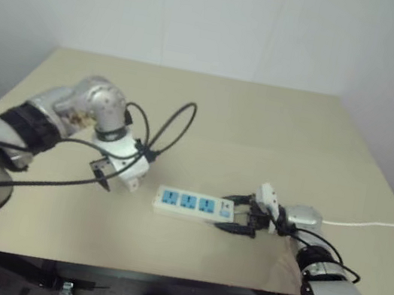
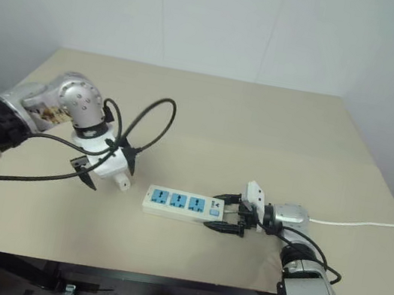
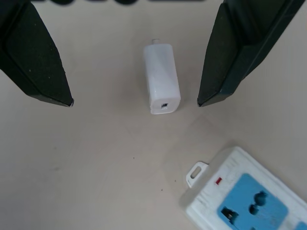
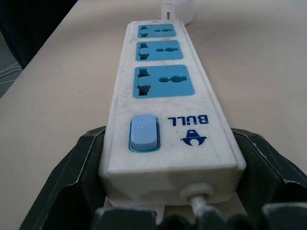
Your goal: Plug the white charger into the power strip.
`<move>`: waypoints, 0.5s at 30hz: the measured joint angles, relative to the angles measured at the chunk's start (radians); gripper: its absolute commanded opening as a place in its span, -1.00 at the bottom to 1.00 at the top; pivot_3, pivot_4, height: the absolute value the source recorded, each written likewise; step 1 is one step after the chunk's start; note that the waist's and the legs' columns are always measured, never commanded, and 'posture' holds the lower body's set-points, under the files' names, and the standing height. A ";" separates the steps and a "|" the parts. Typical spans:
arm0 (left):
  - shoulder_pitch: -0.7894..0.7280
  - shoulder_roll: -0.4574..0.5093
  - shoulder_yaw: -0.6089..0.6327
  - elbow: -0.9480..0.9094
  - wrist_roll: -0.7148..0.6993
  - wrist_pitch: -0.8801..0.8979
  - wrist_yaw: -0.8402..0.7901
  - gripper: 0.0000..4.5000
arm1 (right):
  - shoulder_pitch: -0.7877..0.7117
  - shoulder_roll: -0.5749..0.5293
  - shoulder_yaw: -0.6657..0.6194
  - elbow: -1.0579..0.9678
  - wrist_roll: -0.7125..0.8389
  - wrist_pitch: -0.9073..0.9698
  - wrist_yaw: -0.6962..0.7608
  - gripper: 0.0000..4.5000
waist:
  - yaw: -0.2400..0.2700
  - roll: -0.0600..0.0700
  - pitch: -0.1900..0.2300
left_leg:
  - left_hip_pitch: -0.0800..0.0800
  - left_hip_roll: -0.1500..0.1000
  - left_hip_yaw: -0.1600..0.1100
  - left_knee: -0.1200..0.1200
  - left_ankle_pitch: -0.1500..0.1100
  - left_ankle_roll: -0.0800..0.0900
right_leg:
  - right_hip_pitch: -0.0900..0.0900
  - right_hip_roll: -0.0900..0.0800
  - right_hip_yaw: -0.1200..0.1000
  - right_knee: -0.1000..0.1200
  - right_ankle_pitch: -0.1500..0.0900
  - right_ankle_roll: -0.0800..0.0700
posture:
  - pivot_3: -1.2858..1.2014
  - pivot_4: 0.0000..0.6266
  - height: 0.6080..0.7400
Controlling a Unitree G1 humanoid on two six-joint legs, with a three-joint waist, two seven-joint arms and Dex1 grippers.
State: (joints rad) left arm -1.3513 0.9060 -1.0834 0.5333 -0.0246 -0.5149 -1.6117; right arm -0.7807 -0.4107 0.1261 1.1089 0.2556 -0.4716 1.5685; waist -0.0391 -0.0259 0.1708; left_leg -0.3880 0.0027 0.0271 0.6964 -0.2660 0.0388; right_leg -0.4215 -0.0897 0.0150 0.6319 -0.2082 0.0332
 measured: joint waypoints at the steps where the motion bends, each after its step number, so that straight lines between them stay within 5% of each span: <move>1: 0.000 -0.016 0.005 0.011 0.026 -0.007 0.000 1.00 | 0.000 0.000 0.000 0.000 0.000 0.000 0.000 0.51 | 0.000 0.000 0.000 | 0.000 0.000 0.000 0.000 0.000 0.000 | 0.000 0.000 0.000 0.000 0.000 0.000 | 0.03 -0.52 1.00; 15: 0.031 -0.128 0.079 0.069 0.195 -0.012 0.000 1.00 | 0.000 0.001 -0.004 -0.001 -0.008 0.000 0.000 0.51 | -0.001 0.000 0.000 | 0.000 0.000 0.000 0.000 0.000 0.000 | 0.000 0.000 0.000 0.000 0.000 0.000 | 0.03 -0.52 1.00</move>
State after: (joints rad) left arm -1.3198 0.7779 -1.0041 0.6022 0.1708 -0.5264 -1.6117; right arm -0.7811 -0.4101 0.1216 1.1075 0.2478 -0.4715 1.5687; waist -0.0398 -0.0259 0.1707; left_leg -0.3882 0.0026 0.0270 0.6964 -0.2660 0.0388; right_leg -0.4215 -0.0899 0.0151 0.6320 -0.2081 0.0334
